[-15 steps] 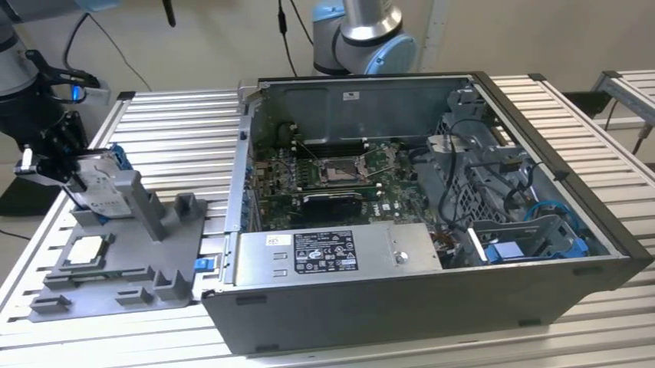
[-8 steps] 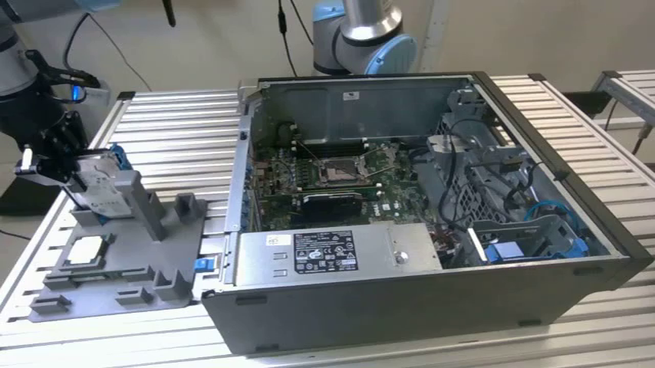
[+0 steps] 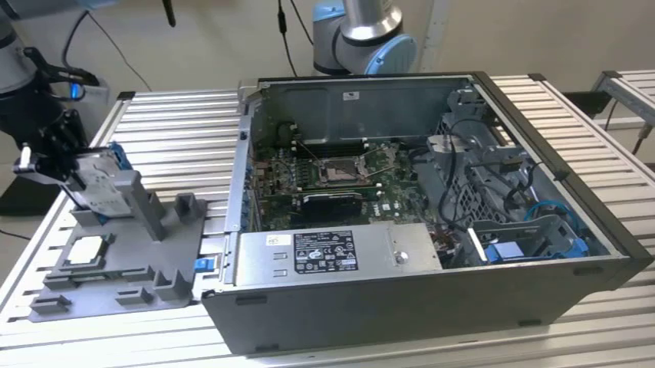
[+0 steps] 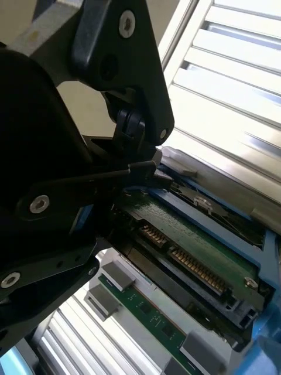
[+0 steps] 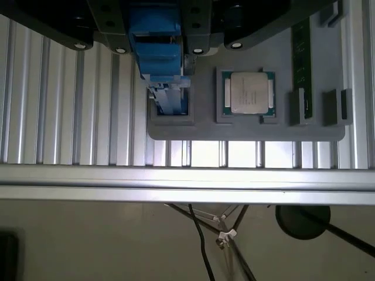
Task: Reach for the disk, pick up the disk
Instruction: 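Pick up the disk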
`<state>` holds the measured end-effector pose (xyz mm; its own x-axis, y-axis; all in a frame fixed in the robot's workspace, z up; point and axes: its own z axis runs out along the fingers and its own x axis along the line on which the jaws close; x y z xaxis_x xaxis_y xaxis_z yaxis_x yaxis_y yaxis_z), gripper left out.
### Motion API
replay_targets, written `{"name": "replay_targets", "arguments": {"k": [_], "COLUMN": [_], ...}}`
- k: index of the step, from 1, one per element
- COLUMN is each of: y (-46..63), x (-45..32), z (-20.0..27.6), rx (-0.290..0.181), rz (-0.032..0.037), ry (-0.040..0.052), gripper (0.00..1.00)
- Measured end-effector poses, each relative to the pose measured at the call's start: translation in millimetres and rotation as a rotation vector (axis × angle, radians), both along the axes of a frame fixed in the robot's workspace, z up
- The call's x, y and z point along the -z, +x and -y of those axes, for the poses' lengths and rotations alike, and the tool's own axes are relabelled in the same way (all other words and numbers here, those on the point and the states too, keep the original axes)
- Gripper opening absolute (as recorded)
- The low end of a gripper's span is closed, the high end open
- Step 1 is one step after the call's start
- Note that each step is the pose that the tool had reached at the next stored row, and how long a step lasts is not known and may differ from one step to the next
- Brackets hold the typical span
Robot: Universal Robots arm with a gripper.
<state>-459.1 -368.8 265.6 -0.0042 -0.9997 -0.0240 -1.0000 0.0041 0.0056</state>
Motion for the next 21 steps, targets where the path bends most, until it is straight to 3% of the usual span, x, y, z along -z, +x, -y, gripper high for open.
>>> {"name": "replay_targets", "arguments": {"k": [21], "y": [0.0], "x": [-29.3], "z": [0.1], "rx": [0.0], "rz": [0.0], "ry": [0.0], "gripper": [0.0]}}
